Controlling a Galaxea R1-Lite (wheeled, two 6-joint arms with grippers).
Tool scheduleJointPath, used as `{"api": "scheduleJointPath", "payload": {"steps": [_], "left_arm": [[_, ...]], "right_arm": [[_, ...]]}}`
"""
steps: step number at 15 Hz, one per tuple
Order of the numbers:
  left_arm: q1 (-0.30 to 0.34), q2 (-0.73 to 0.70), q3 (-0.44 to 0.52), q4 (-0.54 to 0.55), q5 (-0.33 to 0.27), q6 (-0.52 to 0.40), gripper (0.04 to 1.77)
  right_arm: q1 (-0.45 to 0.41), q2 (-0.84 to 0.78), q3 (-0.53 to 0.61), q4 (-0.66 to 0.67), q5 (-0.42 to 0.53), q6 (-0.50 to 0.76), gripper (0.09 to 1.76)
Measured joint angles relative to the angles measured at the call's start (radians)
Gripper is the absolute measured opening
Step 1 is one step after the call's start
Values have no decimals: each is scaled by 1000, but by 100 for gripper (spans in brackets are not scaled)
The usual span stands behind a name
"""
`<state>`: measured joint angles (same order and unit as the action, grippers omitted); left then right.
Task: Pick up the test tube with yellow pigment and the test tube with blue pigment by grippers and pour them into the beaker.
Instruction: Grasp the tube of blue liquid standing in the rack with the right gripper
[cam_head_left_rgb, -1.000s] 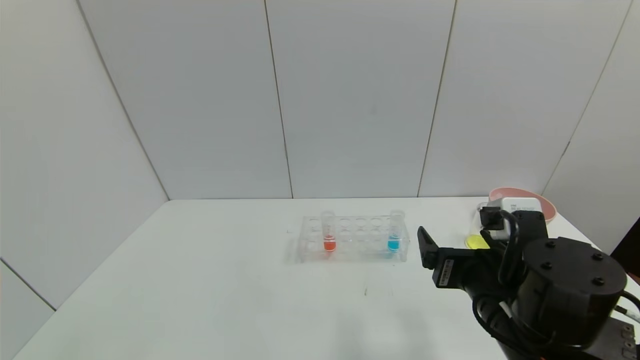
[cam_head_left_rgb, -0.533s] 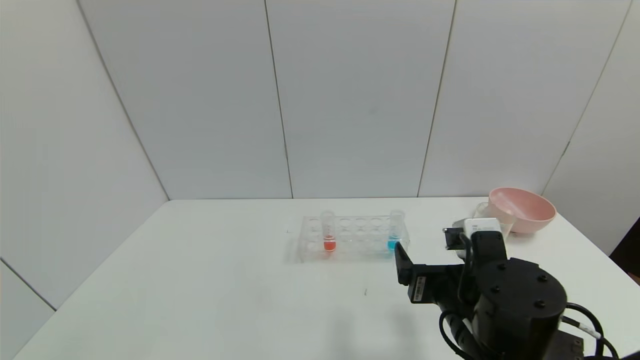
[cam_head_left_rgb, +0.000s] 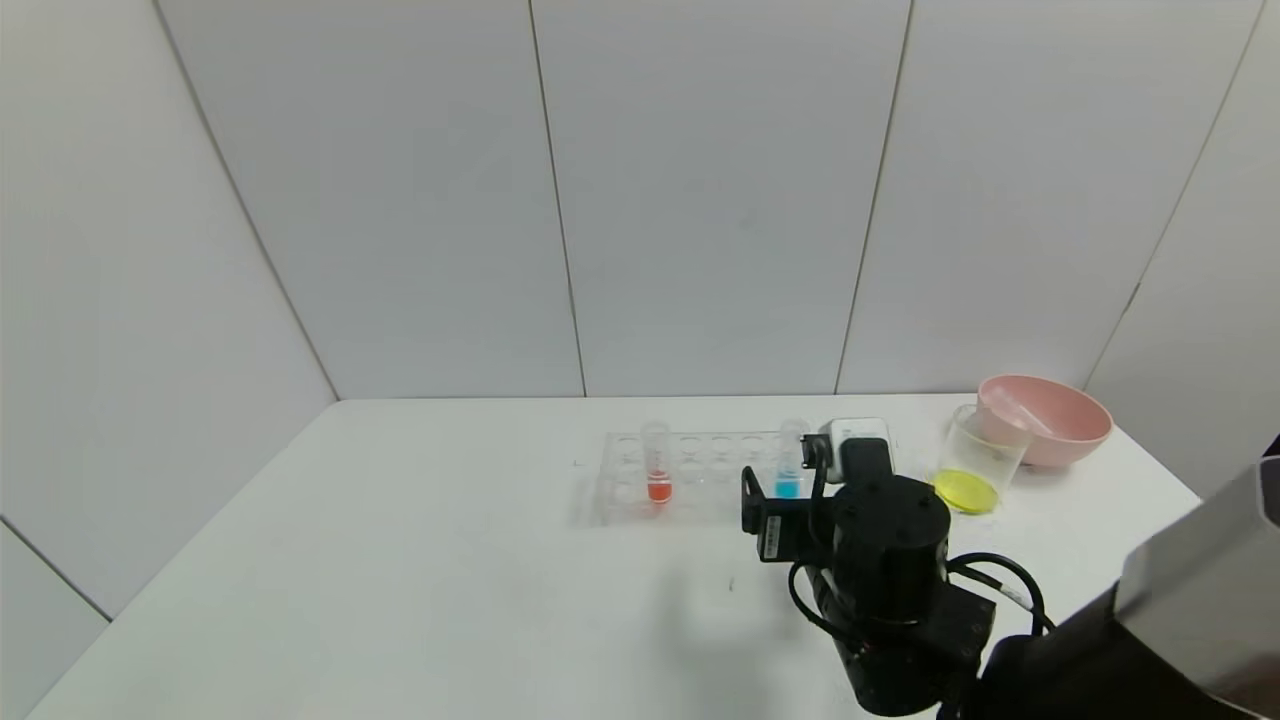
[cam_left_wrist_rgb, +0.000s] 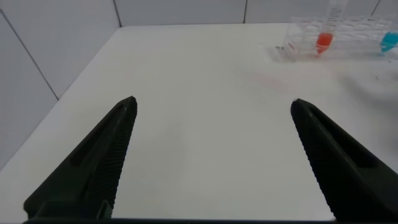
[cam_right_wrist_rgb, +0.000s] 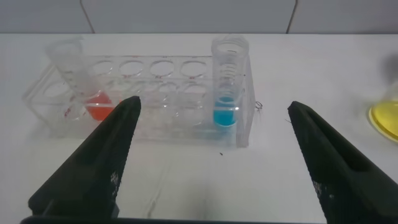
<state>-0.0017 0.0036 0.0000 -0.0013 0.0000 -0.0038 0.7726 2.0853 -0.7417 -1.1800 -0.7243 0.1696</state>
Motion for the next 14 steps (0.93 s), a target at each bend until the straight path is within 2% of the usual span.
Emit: {"api": "scheduleJointPath", "payload": {"steps": [4,9,14], "left_arm": [[0,0,0,0,0,0,176],[0,0,0,0,0,0,176],[0,0,0,0,0,0,176]], "right_arm": [[-74,74,-90,3,115,-25,170],[-139,156,-180,0,119,-69,171],[-163,188,-242,-2,123,-103,171]]}}
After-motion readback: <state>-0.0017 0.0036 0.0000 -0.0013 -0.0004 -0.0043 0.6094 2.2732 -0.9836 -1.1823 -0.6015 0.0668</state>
